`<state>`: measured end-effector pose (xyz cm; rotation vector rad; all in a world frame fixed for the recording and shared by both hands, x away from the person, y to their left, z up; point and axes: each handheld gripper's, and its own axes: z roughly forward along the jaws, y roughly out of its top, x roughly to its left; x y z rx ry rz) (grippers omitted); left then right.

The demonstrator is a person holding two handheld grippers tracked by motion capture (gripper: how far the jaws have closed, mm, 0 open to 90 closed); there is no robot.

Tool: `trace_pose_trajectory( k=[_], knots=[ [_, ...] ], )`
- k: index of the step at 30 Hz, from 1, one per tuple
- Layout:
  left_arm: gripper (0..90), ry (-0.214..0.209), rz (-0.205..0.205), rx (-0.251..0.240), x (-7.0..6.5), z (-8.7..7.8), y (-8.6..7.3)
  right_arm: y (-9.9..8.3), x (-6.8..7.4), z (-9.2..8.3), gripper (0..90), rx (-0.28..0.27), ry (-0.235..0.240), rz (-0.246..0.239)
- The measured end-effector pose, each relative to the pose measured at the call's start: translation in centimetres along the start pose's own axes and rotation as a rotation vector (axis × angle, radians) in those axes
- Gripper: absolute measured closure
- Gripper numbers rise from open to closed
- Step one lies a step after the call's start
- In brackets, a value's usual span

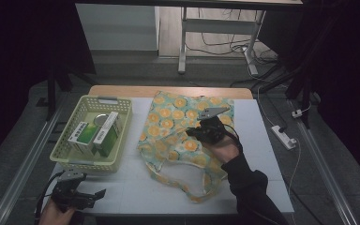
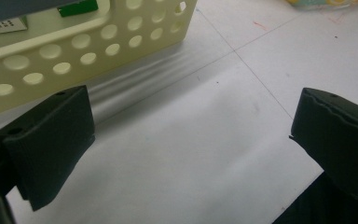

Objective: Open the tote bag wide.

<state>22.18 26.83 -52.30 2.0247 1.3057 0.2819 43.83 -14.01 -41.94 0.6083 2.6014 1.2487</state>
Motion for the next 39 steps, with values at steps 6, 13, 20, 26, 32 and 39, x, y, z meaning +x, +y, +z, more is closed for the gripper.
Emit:
trace_pose_trajectory(
  k=[6, 13, 20, 26, 32, 39],
  knots=[
    [0.0, -0.001, -0.001, 0.002, 0.0, 0.0, 0.0, 0.5, -2.1, 0.7, 89.3, 0.012, -0.014, 0.025],
    [0.0, -0.006, -0.004, 0.006, 0.1, 0.0, 0.0, 1.1, -4.4, 1.3, 89.3, 0.016, -0.03, 0.055],
    [0.0, -0.006, -0.005, 0.008, 0.1, 0.1, 0.0, 1.7, -6.3, 2.0, 89.3, 0.027, -0.057, 0.074],
    [0.0, -0.007, -0.005, 0.01, 0.1, 0.1, 0.0, 1.5, -7.9, 3.2, 89.3, 0.046, -0.076, 0.088],
    [0.0, -0.008, -0.006, 0.011, 0.1, 0.1, 0.0, 0.4, -9.3, 4.9, 89.1, 0.063, -0.101, 0.108],
    [0.0, -0.009, -0.006, 0.011, 0.1, 0.1, 0.1, -2.0, -10.2, 7.0, 89.0, 0.09, -0.12, 0.112]
  ],
)
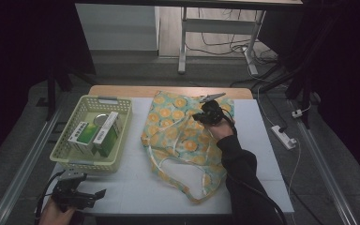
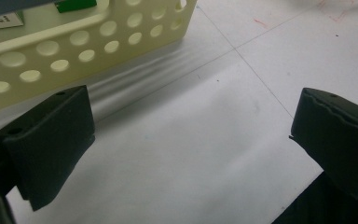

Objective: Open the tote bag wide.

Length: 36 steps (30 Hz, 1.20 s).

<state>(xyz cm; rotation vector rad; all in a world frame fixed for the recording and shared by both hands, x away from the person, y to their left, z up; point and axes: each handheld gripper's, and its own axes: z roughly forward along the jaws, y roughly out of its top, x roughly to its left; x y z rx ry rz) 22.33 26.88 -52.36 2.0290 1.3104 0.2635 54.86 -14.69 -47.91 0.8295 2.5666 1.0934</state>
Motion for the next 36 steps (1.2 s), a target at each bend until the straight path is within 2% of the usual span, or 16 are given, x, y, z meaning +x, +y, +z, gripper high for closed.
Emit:
trace_pose_trajectory(
  k=[4, 12, 20, 27, 30, 34, 36],
  knots=[
    [0.0, 0.0, 0.0, 0.0, 0.0, 0.0, 0.0, -1.5, -0.2, 1.4, 88.6, 0.025, 0.002, 0.01],
    [0.0, 0.004, 0.0, 0.002, 0.0, 0.0, 0.0, -2.6, -0.2, 2.2, 84.8, 0.061, 0.006, 0.019],
    [0.0, 0.004, 0.002, 0.001, 0.0, 0.0, 0.0, -1.9, 0.2, 0.8, 52.4, 0.011, 0.054, 0.053],
    [0.0, 0.006, 0.0, 0.001, -0.1, 0.0, 0.0, -1.6, 1.5, -1.1, 34.5, -0.017, 0.055, 0.038],
    [0.0, 0.007, -0.001, 0.0, -0.1, 0.0, 0.0, -1.5, 1.9, -1.6, 30.0, -0.028, 0.047, 0.034],
    [0.0, 0.007, -0.002, -0.001, -0.1, 0.0, 0.0, -1.6, 2.9, -2.4, 17.3, -0.026, 0.043, 0.031],
    [0.0, 0.006, -0.001, 0.0, -0.1, 0.0, 0.0, -1.8, 3.6, -2.7, 16.0, -0.019, 0.061, 0.026]
  ],
)
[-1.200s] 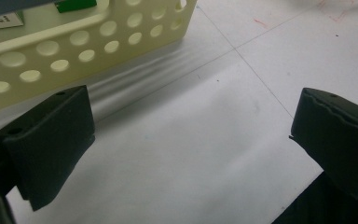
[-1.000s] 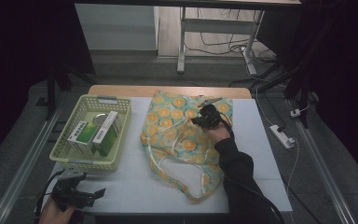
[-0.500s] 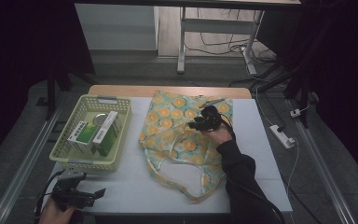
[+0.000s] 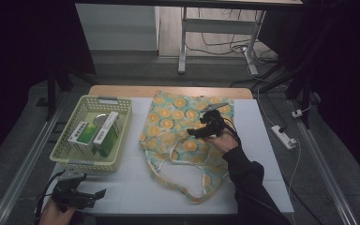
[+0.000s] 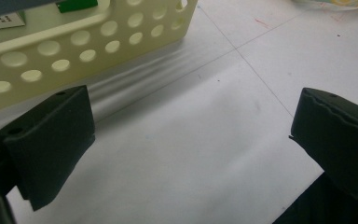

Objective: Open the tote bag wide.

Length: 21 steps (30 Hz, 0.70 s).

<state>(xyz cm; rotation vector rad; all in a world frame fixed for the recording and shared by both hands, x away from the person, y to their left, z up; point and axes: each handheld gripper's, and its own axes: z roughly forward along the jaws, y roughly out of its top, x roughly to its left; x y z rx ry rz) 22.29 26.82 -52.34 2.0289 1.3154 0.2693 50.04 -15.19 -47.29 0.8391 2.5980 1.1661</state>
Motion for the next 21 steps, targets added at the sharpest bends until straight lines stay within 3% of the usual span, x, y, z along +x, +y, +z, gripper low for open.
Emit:
trace_pose_trajectory(
  k=[4, 9, 11, 17, 21],
  knots=[
    [0.0, 0.0, -0.001, 0.0, 0.0, 0.0, 0.0, -0.6, 1.7, -0.4, 11.1, 0.025, 0.054, -0.012],
    [0.0, 0.001, 0.0, 0.0, 0.0, 0.0, 0.0, -1.5, 4.3, -0.5, 3.5, 0.052, 0.078, -0.03],
    [0.0, 0.001, 0.0, 0.0, 0.0, 0.0, 0.0, -2.1, 5.6, -0.2, 0.0, 0.073, 0.108, -0.038],
    [0.0, 0.0, 0.0, -0.001, 0.0, 0.0, 0.0, -3.0, 7.4, 1.0, 0.0, 0.124, 0.136, -0.086],
    [0.0, 0.0, 0.003, 0.0, 0.0, 0.0, 0.0, -3.8, 8.7, 2.0, 7.5, 0.157, 0.147, -0.142]
  ],
)
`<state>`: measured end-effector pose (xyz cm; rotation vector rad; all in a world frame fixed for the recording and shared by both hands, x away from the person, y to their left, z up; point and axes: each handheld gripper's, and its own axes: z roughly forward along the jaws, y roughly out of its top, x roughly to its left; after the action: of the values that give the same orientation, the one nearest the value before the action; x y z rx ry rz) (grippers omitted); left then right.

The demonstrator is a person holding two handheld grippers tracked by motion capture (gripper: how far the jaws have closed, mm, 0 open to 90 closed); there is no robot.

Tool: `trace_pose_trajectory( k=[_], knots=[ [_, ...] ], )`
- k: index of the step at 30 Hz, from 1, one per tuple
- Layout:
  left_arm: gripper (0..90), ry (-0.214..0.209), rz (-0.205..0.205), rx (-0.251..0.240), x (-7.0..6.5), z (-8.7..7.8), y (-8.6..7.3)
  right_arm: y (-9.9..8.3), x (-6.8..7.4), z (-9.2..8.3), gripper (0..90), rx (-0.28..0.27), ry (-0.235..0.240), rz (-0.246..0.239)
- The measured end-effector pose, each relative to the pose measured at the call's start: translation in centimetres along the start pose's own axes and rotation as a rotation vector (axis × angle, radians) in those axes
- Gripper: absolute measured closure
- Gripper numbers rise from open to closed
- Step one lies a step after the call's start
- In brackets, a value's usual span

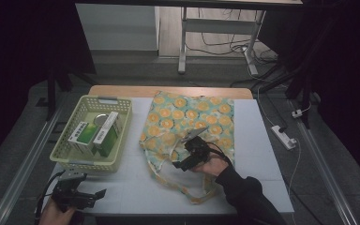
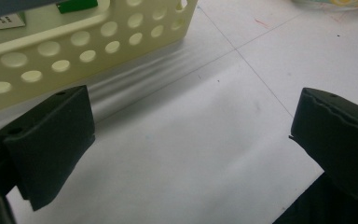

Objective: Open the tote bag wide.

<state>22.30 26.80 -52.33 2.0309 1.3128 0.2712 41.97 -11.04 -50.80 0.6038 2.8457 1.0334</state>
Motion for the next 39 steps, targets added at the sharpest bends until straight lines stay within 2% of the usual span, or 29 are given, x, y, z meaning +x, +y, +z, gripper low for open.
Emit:
trace_pose_trajectory(
  k=[5, 10, 12, 16, 18, 20, 22, 26, 29, 31, 35, 39],
  knots=[
    [0.0, 0.0, 0.001, 0.0, 0.0, 0.0, 0.0, 0.0, 1.0, 1.0, 25.0, 0.03, -0.03, -0.074],
    [0.0, 0.0, 0.0, 0.001, 0.0, 0.0, 0.0, -0.1, 1.3, 1.6, 43.4, 0.066, -0.05, -0.125],
    [0.0, 0.002, 0.001, 0.002, 0.0, 0.0, 0.0, -0.1, 1.4, 1.6, 55.6, 0.057, -0.036, -0.128],
    [0.0, 0.003, 0.001, 0.002, 0.0, 0.0, 0.0, 0.0, 1.5, 1.5, 81.3, 0.058, -0.056, -0.149],
    [0.0, 0.003, 0.001, 0.002, 0.0, 0.0, 0.0, 0.1, 1.3, 1.2, 88.6, 0.037, -0.041, -0.137],
    [0.0, 0.003, 0.001, 0.002, 0.0, 0.0, 0.0, 0.3, 0.9, 0.7, 89.3, 0.017, -0.023, -0.112],
    [0.0, 0.004, 0.001, 0.003, 0.0, 0.1, 0.0, 0.5, 0.6, 0.3, 89.5, -0.006, -0.027, -0.096],
    [0.0, 0.004, 0.003, 0.006, 0.0, 0.1, 0.0, 0.7, -0.3, -0.1, 89.4, -0.012, -0.104, -0.088],
    [0.0, 0.005, 0.002, 0.005, 0.0, 0.1, 0.0, 0.5, -1.2, 0.3, 88.8, 0.004, -0.12, -0.077],
    [0.1, 0.005, 0.001, 0.005, 0.0, 0.1, 0.0, 0.2, -1.5, 0.5, 82.7, 0.017, -0.119, -0.069],
    [0.1, 0.005, 0.001, 0.005, 0.0, 0.1, 0.0, -0.5, -1.6, 0.6, 63.0, 0.033, -0.101, -0.056],
    [0.1, 0.005, 0.001, 0.005, 0.0, 0.1, 0.0, -1.0, -1.4, 0.5, 57.8, 0.042, -0.086, -0.06]
  ],
)
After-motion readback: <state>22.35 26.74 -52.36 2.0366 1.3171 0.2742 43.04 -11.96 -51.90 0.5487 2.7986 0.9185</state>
